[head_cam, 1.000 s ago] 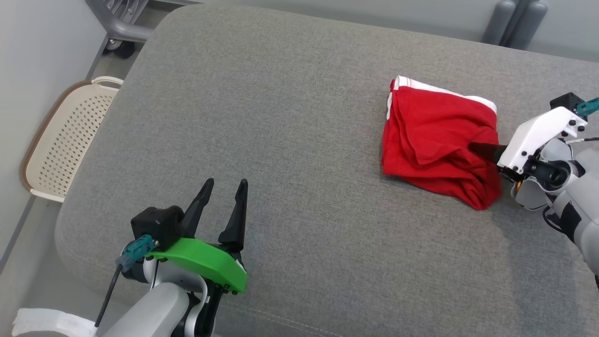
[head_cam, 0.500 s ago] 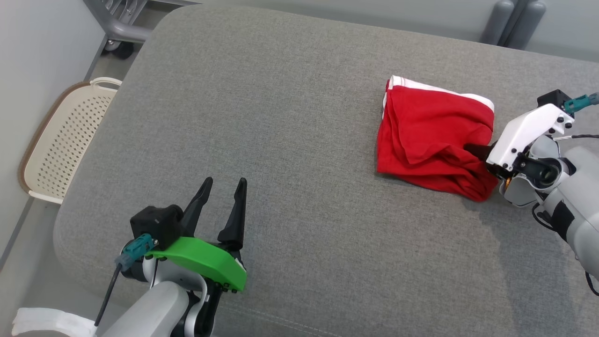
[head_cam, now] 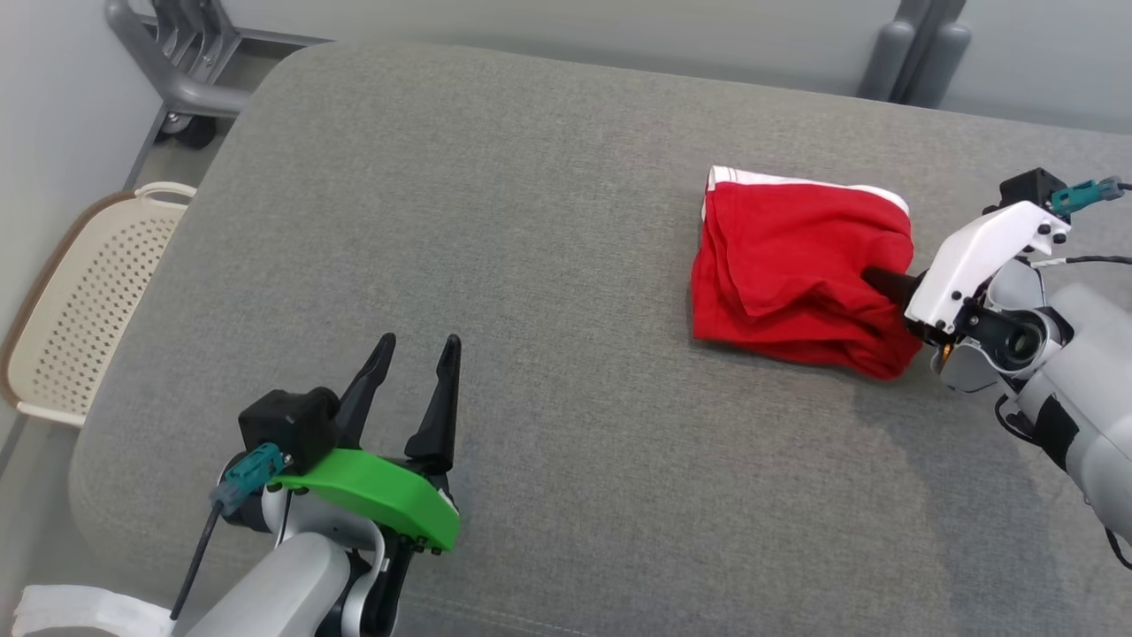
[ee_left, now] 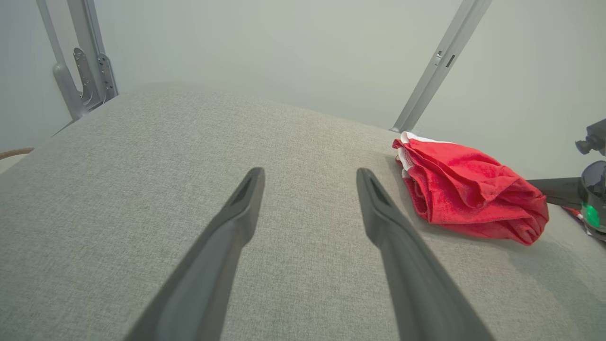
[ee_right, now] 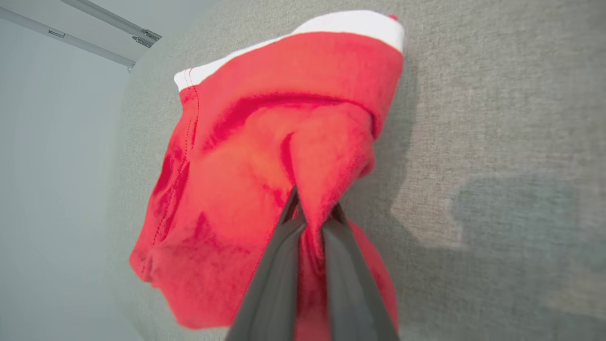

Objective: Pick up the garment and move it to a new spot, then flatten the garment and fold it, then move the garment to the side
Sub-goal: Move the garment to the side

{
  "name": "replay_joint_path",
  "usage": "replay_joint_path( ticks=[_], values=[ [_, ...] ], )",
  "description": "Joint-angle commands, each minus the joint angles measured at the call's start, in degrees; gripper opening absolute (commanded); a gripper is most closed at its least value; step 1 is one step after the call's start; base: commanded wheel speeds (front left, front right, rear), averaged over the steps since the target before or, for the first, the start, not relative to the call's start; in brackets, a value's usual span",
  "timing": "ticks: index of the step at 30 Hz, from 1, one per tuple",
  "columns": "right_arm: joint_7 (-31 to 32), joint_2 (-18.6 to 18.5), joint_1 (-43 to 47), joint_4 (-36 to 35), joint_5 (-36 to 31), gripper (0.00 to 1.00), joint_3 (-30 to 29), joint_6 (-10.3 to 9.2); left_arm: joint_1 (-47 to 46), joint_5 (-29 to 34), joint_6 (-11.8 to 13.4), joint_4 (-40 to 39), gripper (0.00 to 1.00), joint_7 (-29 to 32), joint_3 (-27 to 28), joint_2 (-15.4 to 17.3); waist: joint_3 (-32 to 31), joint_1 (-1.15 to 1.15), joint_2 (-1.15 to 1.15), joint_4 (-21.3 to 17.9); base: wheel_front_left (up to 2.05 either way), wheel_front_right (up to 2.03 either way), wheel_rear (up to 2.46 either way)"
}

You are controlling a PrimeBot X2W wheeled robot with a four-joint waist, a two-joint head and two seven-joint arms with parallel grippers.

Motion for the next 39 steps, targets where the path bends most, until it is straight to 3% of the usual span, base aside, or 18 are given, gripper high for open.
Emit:
replay_joint_path(
  ticks=[1, 18, 25, 29, 39],
  values=[
    [-0.45, -0.24, 1.11, -0.54, -0.32, 0.0, 0.14, 0.02, 0.27, 0.24, -0.01, -0.06, 1.0, -0.11, 0.12, 0.38, -1.57, 0.0, 0.0, -2.39, 0.0, 0.0, 0.0],
    [-0.07, 0.34, 3.08, -5.31, -1.39, 0.0, 1.12, 0.02, -1.03, 3.52, -0.47, -1.6, 1.0, 0.13, -1.64, 2.17, -4.6, 0.0, 0.0, -19.17, 0.0, 0.0, 0.0],
    [0.14, 0.01, 3.71, -7.53, -1.89, 0.0, 1.66, 0.02, -1.72, 5.13, -2.78, -2.42, 1.0, -0.29, -2.91, 1.91, -4.73, 0.0, 0.0, -25.41, 0.0, 0.0, 0.0],
    [0.49, -0.1, 3.56, -8.35, -2.15, 0.0, 1.94, 0.02, -2.43, 6.67, -4.72, -2.84, 1.0, -0.56, -4.19, 1.99, -4.45, 0.0, 0.0, -28.39, 0.0, 0.0, 0.0],
    [0.22, -0.01, 3.5, -10.88, -2.24, 0.0, 2.15, 0.02, -3.3, 7.15, -5.45, -1.84, 1.0, -0.55, -4.87, 1.38, -3.71, 0.0, 0.0, -33.23, 0.0, 0.0, 0.0]
  ],
)
